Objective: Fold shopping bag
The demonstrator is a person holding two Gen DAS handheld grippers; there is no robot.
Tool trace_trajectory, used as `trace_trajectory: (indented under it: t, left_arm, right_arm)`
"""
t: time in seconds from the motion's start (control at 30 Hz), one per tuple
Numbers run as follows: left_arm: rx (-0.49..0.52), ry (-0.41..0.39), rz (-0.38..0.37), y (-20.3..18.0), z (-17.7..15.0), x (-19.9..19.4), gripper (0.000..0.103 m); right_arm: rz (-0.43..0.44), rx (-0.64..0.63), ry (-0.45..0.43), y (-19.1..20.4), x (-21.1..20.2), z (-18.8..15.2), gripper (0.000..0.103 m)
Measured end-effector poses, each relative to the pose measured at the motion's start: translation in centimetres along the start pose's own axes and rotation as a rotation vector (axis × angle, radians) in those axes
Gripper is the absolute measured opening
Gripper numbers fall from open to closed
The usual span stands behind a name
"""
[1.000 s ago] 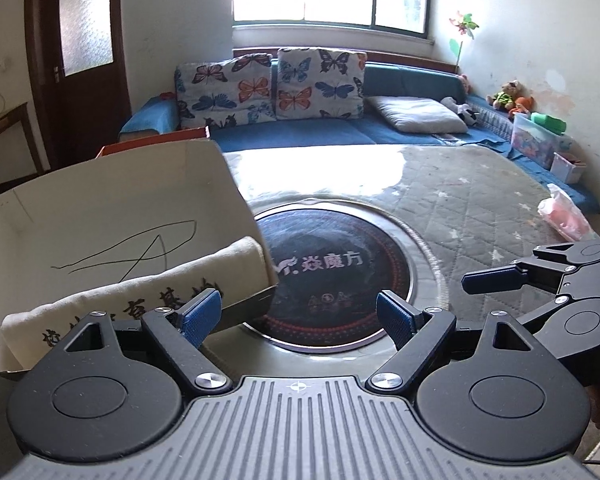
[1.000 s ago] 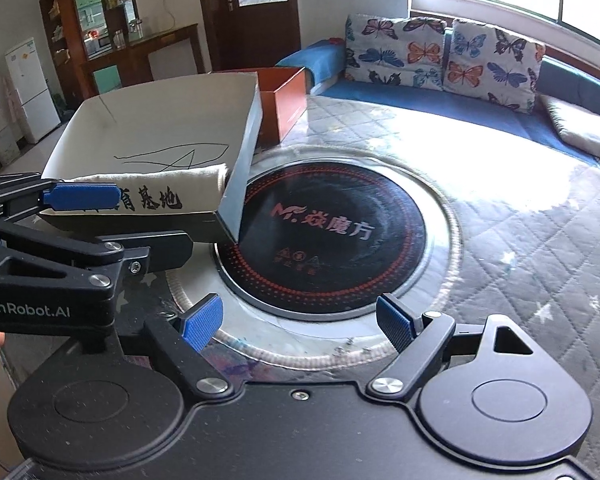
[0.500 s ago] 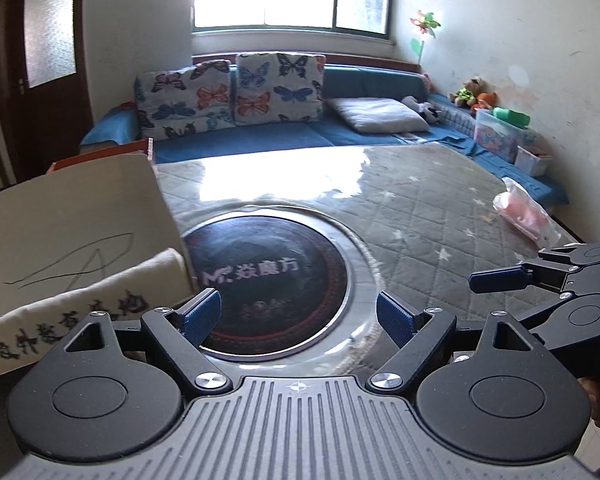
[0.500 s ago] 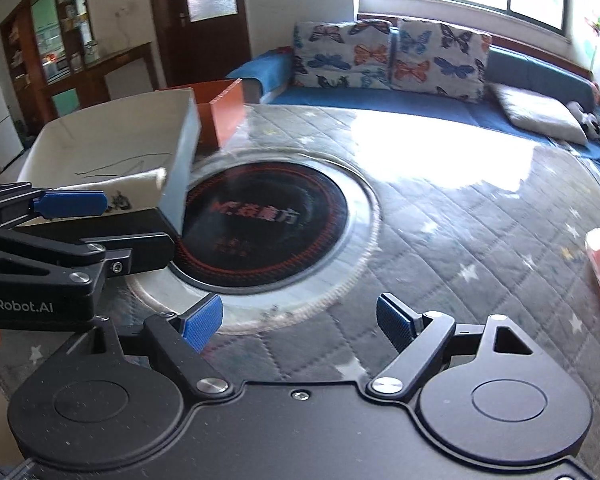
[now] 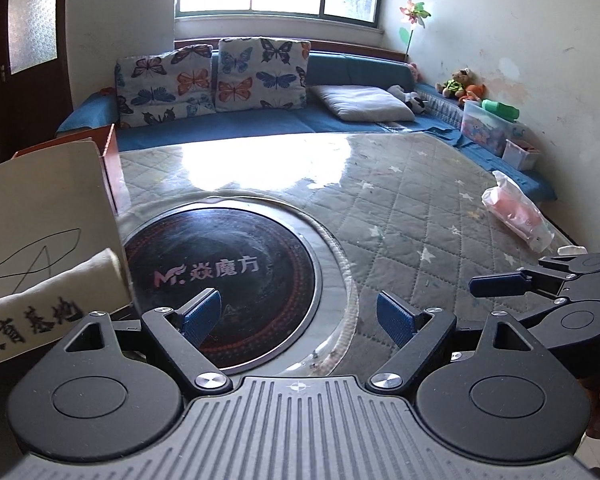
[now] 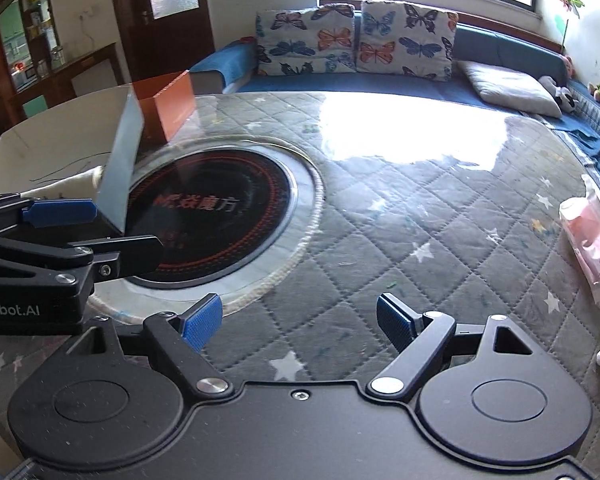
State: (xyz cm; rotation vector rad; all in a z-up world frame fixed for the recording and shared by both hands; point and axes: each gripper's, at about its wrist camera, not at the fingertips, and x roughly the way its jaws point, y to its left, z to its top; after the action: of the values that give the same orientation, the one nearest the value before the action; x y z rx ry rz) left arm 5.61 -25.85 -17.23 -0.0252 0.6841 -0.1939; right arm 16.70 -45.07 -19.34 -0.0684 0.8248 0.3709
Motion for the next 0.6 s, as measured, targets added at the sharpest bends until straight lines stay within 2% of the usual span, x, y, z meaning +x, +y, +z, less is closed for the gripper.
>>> trace_trajectory:
  t: [0.27,0.33,0.6]
  left_arm:
    - [-0.014,0.021,-0.028,-0.5,0.5,2.6,0.086]
    - [-0.019,0.028,-0.032,-0.6,0.6,3.2,0.086]
    - [-0.029,0.047,-0.044,-1.2,0.8,5.1,0.086]
  right_arm:
    - [-0.031,0.028,0.015,-1.6,1.8,0.4,0.087]
    - [-0.035,0.037,0.017,-3.0,1.2,-0.6,0.087]
    - [-0.054,0.089,0.017,-5.4,2.7,-0.7,0.088]
